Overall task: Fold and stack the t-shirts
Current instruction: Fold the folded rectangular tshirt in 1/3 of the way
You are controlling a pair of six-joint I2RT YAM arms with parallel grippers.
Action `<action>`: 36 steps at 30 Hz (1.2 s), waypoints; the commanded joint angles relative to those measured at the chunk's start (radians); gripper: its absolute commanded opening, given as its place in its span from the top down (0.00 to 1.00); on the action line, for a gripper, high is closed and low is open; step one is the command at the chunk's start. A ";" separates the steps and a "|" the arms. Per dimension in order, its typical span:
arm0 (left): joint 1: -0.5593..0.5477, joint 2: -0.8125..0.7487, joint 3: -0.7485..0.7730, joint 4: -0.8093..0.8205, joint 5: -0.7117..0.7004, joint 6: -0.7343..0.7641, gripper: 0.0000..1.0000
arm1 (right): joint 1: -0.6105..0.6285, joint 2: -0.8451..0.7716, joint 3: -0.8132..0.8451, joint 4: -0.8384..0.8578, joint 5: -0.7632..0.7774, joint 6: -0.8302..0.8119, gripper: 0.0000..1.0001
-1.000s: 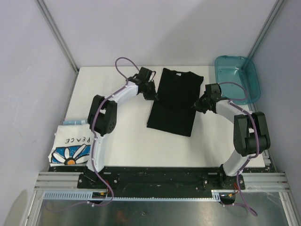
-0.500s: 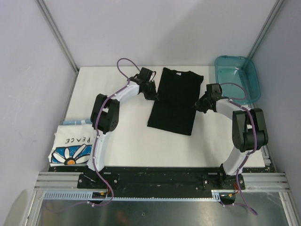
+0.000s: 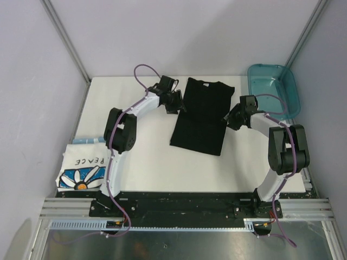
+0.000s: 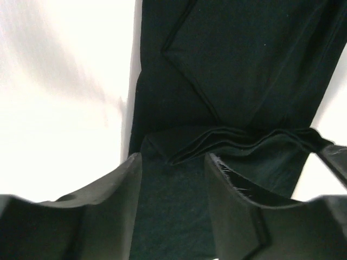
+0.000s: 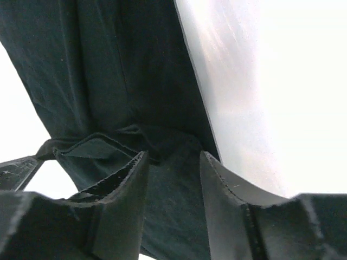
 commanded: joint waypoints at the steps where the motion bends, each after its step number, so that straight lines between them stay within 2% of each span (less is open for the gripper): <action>1: 0.022 -0.066 0.043 0.023 0.001 0.070 0.39 | -0.007 -0.077 0.077 -0.022 0.045 -0.067 0.50; 3: 0.022 -0.095 0.026 0.024 -0.006 0.082 0.35 | 0.007 -0.101 0.100 -0.042 0.061 -0.095 0.50; 5: 0.018 -0.119 0.003 0.024 0.002 0.088 0.39 | 0.038 -0.109 0.120 -0.055 0.075 -0.119 0.56; 7: 0.011 -0.133 -0.022 0.024 0.022 0.090 0.52 | 0.075 -0.103 0.135 -0.058 0.076 -0.137 0.67; 11: -0.013 -0.136 -0.061 0.024 0.069 0.097 0.87 | 0.133 -0.052 0.152 -0.048 0.062 -0.158 0.85; 12: -0.018 -0.135 -0.071 0.023 0.077 0.097 0.93 | 0.140 -0.038 0.154 -0.046 0.052 -0.162 0.88; 14: -0.023 -0.136 -0.095 0.023 0.089 0.097 0.98 | 0.148 -0.011 0.157 -0.035 0.028 -0.171 0.92; 20: -0.034 -0.105 -0.113 0.024 0.127 0.111 1.00 | 0.157 0.074 0.202 -0.040 -0.010 -0.198 0.95; 25: -0.035 -0.057 -0.060 0.023 0.135 0.118 1.00 | 0.152 0.144 0.251 -0.055 -0.017 -0.218 0.98; 36: -0.007 0.113 0.129 0.022 0.063 0.107 0.84 | 0.113 0.265 0.340 -0.099 -0.002 -0.249 1.00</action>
